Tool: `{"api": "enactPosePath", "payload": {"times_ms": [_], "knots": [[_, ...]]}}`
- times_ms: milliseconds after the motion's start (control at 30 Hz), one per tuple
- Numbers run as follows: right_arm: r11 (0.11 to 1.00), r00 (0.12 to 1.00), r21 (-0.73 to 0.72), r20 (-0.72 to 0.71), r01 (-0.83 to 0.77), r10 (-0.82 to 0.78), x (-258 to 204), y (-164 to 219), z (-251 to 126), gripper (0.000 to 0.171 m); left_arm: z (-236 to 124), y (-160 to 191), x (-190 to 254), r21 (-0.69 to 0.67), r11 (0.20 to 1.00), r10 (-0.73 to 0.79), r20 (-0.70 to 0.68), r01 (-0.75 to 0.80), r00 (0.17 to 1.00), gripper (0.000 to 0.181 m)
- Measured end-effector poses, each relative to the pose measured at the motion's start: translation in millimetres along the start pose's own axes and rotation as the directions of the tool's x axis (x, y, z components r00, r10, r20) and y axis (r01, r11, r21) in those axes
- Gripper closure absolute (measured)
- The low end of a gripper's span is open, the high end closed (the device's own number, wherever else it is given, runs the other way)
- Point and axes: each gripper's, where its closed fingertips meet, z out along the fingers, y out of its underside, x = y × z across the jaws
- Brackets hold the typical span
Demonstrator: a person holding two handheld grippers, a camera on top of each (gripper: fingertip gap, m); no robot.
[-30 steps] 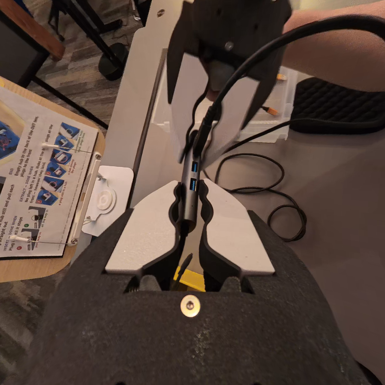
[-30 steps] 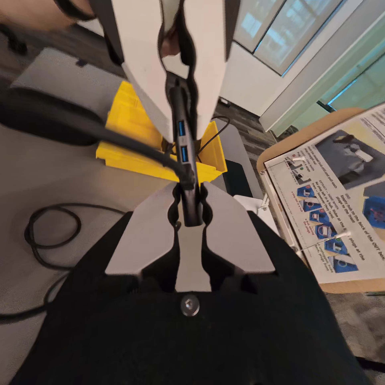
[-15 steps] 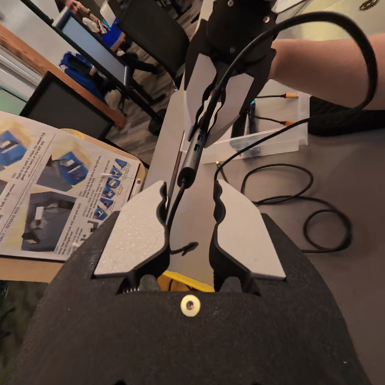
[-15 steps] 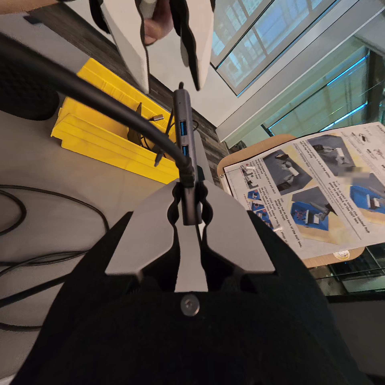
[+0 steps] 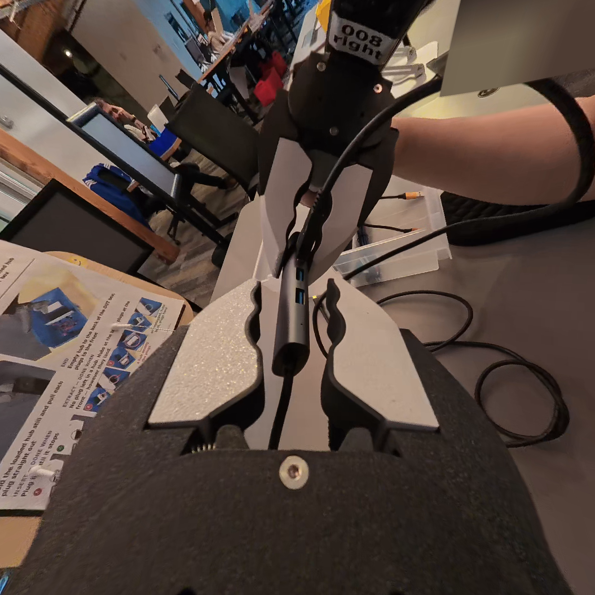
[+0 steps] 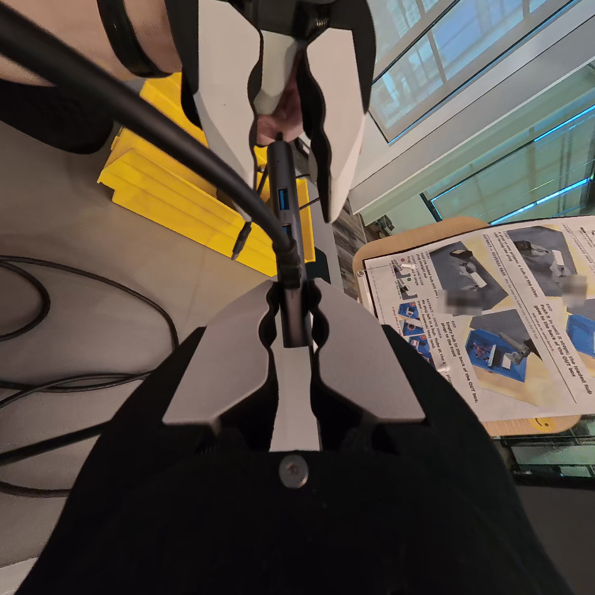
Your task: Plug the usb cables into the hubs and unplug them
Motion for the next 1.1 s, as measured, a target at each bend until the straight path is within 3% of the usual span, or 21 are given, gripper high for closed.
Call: {"api": "enactPosePath", "payload": {"times_ms": [133, 267, 433, 600, 700, 1100], "knots": [[1.0, 1.0, -0.019, 0.001, 0.012, -0.012, -2, 0, 5, 0.152, 1, 17, -2, -0.061, 0.998, 0.031, -0.003, -0.031, 1.0, 0.143], [1.0, 1.0, -0.022, 0.004, 0.017, -0.017, -4, -1, 6, 0.152, -7, 18, -2, 0.004, 0.997, 0.072, 0.004, -0.072, 0.997, 0.158], [1.0, 1.0, -0.013, 0.018, 0.025, -0.024, -9, -6, 8, 0.152, -7, 24, 5, -0.006, 0.994, 0.107, -0.028, -0.107, 0.994, 0.147], [0.999, 0.999, 0.016, 0.03, 0.032, -0.032, -11, -12, 6, 0.152, -6, 31, 10, -0.043, 0.988, 0.147, -0.049, -0.149, 0.988, 0.152], [0.999, 0.999, 0.05, 0.039, 0.02, -0.022, -12, -17, 4, 0.152, -9, 25, 11, -0.008, 0.985, 0.174, -0.037, -0.174, 0.984, 0.162], [0.992, 0.997, 0.121, 0.077, -0.026, 0.017, -16, -19, 5, 0.153, -6, 19, 13, 0.045, 0.975, 0.217, -0.022, -0.216, 0.976, 0.164]]}}
